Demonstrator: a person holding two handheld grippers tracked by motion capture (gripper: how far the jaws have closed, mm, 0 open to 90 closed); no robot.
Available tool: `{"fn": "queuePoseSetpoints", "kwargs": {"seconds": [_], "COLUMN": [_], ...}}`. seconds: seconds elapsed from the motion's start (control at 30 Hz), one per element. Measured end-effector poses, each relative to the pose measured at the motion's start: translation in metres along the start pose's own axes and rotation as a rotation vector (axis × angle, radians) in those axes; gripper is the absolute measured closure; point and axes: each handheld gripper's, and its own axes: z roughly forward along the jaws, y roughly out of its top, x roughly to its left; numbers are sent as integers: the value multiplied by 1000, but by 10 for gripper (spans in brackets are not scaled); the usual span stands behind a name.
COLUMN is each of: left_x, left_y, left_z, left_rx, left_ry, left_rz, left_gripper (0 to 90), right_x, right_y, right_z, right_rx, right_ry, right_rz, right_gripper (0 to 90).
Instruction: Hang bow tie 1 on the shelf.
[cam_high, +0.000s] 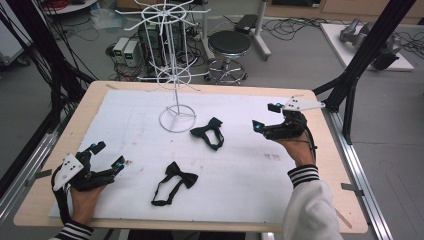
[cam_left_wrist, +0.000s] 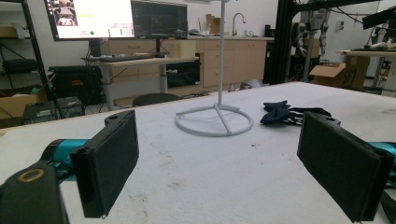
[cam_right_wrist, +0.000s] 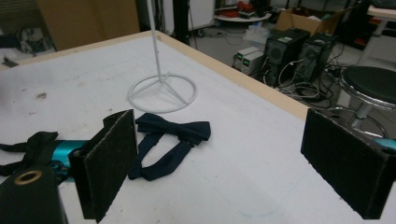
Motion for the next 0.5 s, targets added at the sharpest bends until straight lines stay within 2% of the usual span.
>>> {"fn": "queuePoseSetpoints", "kwargs": {"seconds": [0.2, 0.33, 0.5], "left_x": [0, 0, 0], "left_y": [0, 0, 0], "left_z": [0, 0, 0], "left_rx": [0, 1, 0], "left_ry": [0, 0, 0], "left_rz": [0, 1, 0], "left_gripper": [130, 131, 131], "right_x": [-10, -13, -16], "right_y": [16, 19, 25], "right_z": [19, 26, 40], "right_rx": [31, 24, 71], "right_ry": [54, 75, 113], "right_rz": [-28, -29, -49], "right_gripper": [104, 104, 104]}}
